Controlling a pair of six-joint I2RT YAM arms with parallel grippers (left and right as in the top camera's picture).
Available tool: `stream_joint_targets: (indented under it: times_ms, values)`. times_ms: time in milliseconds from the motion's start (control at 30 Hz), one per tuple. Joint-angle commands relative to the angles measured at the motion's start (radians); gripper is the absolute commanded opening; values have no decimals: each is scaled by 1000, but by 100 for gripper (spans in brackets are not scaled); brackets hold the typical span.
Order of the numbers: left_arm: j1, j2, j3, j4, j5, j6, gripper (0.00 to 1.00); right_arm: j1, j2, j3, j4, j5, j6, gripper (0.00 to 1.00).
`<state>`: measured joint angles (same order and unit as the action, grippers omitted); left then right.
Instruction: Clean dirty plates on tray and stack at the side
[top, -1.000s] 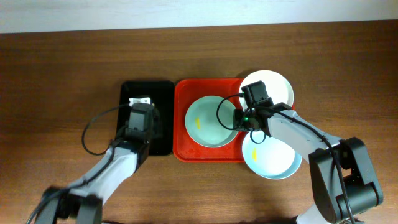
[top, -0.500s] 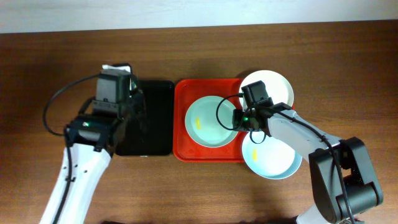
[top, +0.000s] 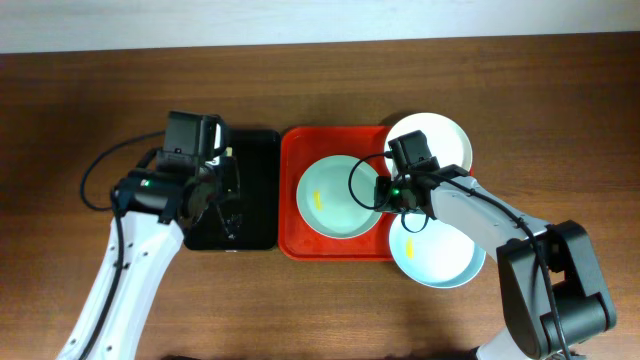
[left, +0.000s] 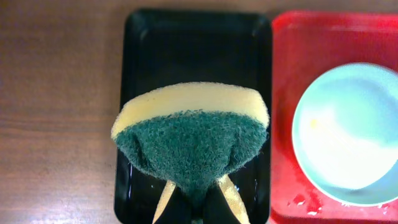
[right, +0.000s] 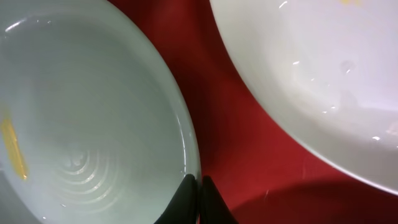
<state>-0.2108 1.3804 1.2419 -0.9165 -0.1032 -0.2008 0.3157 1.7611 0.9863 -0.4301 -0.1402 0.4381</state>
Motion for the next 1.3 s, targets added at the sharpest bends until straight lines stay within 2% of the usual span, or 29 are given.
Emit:
stream_joint_targets:
  times_ms: [0,200,233,267,300,333,433,467,600,767,900,1000,1267]
  values:
    - [4,53,12,-6,15,20,0,-2,2,18,0,-100,80,4]
    - [4,172,18,19,60,45,0,-2,2,18,-8,-169,271,4]
    - [4,191,18,35,60,46,0,-2,2,18,-6,-163,273,33]
    - [4,192,18,40,60,45,0,-2,2,18,-2,-134,258,51]
    - [4,192,18,40,60,46,0,-2,2,18,1,-111,233,51]
    - [4,192,18,40,60,46,0,-2,2,18,8,-84,201,51]
    - [4,190,18,38,60,46,0,-2,2,18,25,-38,111,34]
    - [4,190,18,38,60,46,0,-2,2,18,23,-39,100,33]
    - [4,190,18,53,59,46,0,0,2,6,12,-39,90,36]
    - [4,190,18,69,59,46,0,0,2,-32,27,-39,89,35]
    - [4,191,18,67,59,46,0,0,2,-32,55,-39,89,8]
    - [4,191,18,65,59,46,0,-1,2,-32,72,-39,90,4]
    - [4,192,17,67,59,45,0,1,2,-32,67,-43,93,4]
